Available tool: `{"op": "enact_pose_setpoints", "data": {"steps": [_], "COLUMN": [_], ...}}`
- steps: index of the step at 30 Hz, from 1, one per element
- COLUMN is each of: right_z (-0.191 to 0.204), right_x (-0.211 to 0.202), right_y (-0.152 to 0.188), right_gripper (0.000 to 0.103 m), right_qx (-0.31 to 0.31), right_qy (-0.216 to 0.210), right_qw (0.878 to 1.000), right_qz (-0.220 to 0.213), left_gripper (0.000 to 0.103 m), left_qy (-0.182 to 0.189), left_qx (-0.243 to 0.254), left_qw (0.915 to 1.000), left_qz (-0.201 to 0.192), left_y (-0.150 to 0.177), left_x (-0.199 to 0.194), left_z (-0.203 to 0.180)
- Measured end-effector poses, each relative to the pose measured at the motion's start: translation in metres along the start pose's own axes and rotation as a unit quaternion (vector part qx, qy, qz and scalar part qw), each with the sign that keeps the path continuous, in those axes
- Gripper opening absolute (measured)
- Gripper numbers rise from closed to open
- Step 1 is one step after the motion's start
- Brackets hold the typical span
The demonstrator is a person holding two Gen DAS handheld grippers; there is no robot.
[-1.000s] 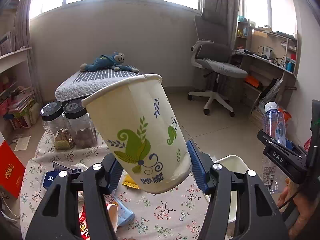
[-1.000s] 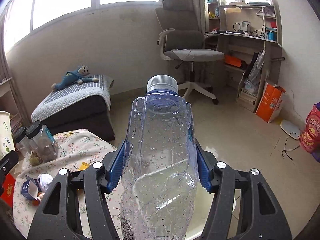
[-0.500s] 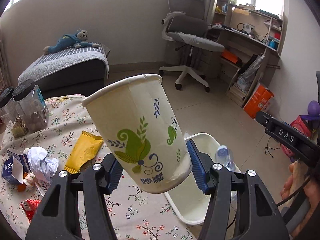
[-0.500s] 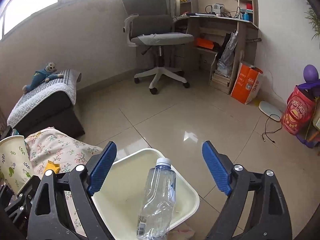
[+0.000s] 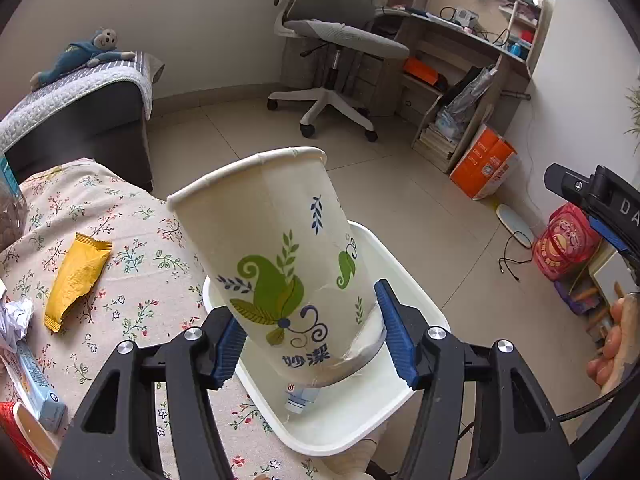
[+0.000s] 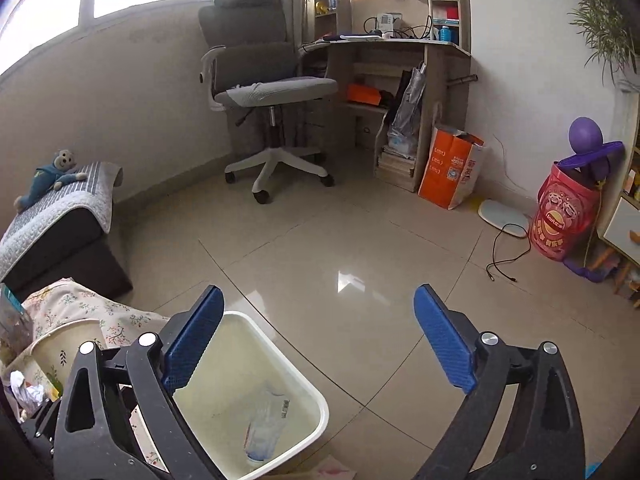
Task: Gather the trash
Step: 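Carry the cup and bottle over the wastebasket and open both grippers, then grasp the red noodle cup with the left gripper while the right grasps the blue milk carton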
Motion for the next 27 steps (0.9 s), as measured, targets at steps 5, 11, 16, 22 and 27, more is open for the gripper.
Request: {"op": "enact_pose_setpoints", "data": {"steps": [5, 11, 16, 22, 27], "right_z": [-0.001, 0.015, 0.035, 0.057, 0.077], "right_x": [-0.004, -0.009, -0.022, -0.031, -0.037], "right_y": [-0.002, 0.000, -0.001, 0.002, 0.007], "right_gripper": [0.096, 0.096, 0.096, 0.096, 0.096], "right_qx": [-0.007, -0.027, -0.058, -0.077, -0.079], "right_qy": [0.015, 0.016, 0.016, -0.003, -0.030], "right_qw": [1.000, 0.999, 0.998, 0.997, 0.996], "right_qz": [-0.011, -0.015, -0.032, -0.031, -0.025], "left_gripper": [0.087, 0.091, 0.092, 0.092, 0.092], "left_qy": [-0.016, -0.057, -0.080, -0.114, -0.144], "left_qx": [-0.004, -0.016, -0.037, -0.053, -0.067], "left_qw": [0.9999, 0.9981, 0.9957, 0.9914, 0.9866], "left_qz": [-0.001, -0.016, -0.028, -0.038, -0.039], "left_y": [0.002, -0.003, -0.008, -0.006, 0.001], "left_x": [0.000, -0.017, -0.037, -0.058, -0.074], "left_z": [0.001, 0.022, 0.046, 0.076, 0.104]}}
Point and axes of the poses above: each gripper's, at about its wrist camera, not at the fingertips, and x roughly the way its jaws point, z to its left, y to its underside, the point moved 7 cm from there along x, roughly the way its jaws point, and after that the axes turned 15 degrees about -y, right-handed, at the moved point
